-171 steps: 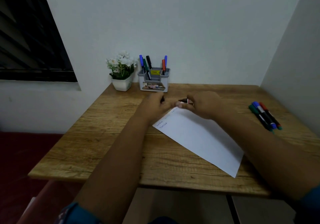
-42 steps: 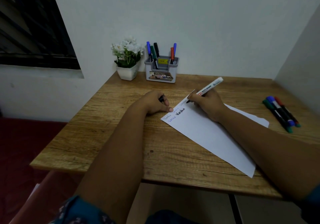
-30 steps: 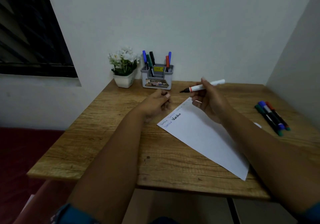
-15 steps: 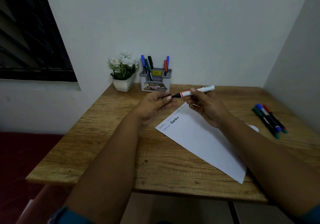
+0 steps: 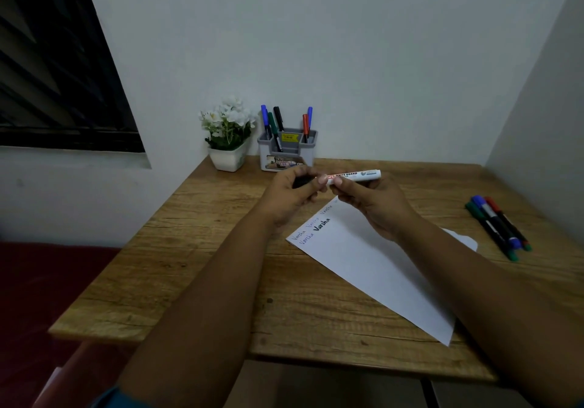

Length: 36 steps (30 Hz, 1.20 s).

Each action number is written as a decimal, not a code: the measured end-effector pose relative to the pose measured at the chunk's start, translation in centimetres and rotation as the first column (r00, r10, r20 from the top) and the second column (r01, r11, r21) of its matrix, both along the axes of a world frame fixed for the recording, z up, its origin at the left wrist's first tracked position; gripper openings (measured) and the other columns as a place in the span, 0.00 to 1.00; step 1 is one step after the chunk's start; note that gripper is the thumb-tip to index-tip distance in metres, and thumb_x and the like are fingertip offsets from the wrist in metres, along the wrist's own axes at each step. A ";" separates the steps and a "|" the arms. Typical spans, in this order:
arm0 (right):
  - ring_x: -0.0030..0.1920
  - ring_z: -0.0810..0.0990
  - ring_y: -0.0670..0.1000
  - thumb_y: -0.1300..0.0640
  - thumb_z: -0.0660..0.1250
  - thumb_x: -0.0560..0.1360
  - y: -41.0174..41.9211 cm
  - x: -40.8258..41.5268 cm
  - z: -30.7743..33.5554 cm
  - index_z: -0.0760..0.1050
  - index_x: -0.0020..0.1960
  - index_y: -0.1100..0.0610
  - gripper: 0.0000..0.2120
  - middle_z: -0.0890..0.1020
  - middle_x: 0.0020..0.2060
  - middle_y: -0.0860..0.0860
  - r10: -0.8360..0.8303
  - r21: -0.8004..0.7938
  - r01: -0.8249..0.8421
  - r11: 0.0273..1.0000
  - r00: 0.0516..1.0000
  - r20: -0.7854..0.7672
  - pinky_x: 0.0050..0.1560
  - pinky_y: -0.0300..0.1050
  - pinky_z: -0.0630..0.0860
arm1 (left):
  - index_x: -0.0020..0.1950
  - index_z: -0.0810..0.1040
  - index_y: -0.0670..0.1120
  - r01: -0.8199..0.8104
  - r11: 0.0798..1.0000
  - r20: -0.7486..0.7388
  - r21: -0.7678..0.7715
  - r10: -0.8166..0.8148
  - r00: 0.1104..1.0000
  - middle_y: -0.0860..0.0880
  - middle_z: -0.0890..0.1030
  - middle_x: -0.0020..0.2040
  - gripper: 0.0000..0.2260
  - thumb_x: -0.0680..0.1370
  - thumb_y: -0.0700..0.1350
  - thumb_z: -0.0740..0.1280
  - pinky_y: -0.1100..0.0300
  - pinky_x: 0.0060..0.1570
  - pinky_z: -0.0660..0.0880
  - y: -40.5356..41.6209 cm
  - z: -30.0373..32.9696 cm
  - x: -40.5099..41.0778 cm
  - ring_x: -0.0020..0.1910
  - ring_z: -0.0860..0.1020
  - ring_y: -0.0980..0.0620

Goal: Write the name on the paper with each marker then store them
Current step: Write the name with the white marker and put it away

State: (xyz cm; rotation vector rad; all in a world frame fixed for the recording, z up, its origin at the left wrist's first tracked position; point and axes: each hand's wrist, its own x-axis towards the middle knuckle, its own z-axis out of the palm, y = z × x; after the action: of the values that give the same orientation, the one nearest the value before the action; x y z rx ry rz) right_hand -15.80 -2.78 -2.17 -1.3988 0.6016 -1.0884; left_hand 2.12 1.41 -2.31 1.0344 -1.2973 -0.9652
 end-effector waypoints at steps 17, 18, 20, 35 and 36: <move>0.46 0.78 0.48 0.53 0.66 0.79 -1.2 4.3 4.2 0.79 0.59 0.54 0.11 0.82 0.49 0.51 -0.453 -0.691 -0.416 0.591 0.538 -0.711 0.47 0.47 0.77 | 0.52 0.70 0.49 -0.147 0.986 0.330 -0.078 0.164 0.930 0.50 0.80 0.51 0.10 0.76 0.44 0.70 0.57 0.47 0.77 0.0 0.3 3.0 0.49 0.79 0.53; 0.47 0.78 0.50 0.55 0.65 0.79 -1.3 5.0 4.6 0.78 0.59 0.55 0.10 0.82 0.50 0.53 -0.479 -0.699 -0.449 0.557 0.514 -0.712 0.48 0.47 0.76 | 0.52 0.69 0.49 -0.186 0.977 0.277 -0.100 0.207 0.938 0.49 0.80 0.51 0.12 0.75 0.43 0.71 0.57 0.46 0.78 0.0 0.4 3.2 0.49 0.80 0.53; 0.48 0.79 0.53 0.58 0.66 0.79 -1.8 6.0 5.3 0.76 0.61 0.58 0.12 0.82 0.51 0.56 -0.491 -0.721 -0.441 0.535 0.531 -0.690 0.49 0.48 0.76 | 0.53 0.68 0.50 -0.256 0.959 0.087 -0.124 0.268 0.960 0.48 0.81 0.48 0.14 0.75 0.40 0.71 0.61 0.37 0.77 -0.2 0.6 3.6 0.43 0.82 0.55; 0.40 0.78 0.55 0.67 0.63 0.76 -12.9 13.2 6.7 0.61 0.73 0.53 0.28 0.77 0.44 0.55 -0.547 -0.824 0.053 0.564 0.771 -0.325 0.42 0.47 0.75 | 0.61 0.67 0.44 -0.651 0.732 -0.056 -0.201 0.655 0.754 0.47 0.79 0.42 0.12 0.81 0.46 0.63 0.66 0.35 0.74 -5.0 -3.5 5.2 0.34 0.76 0.62; 0.41 0.79 0.56 0.67 0.63 0.76 -13.5 13.9 6.4 0.61 0.73 0.53 0.28 0.78 0.44 0.56 -0.551 -0.824 0.014 0.566 0.750 -0.366 0.42 0.49 0.76 | 0.61 0.67 0.43 -0.651 0.728 -0.045 -0.215 0.658 0.751 0.47 0.78 0.40 0.12 0.80 0.45 0.63 0.70 0.34 0.72 -5.1 -3.7 5.1 0.33 0.75 0.64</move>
State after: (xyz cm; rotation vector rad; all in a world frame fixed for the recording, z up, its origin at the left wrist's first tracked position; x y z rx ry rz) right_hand -1.94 -16.28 4.24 -2.5765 0.8961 -1.2473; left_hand 7.20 -3.67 -5.99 1.2157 -0.9158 -0.2494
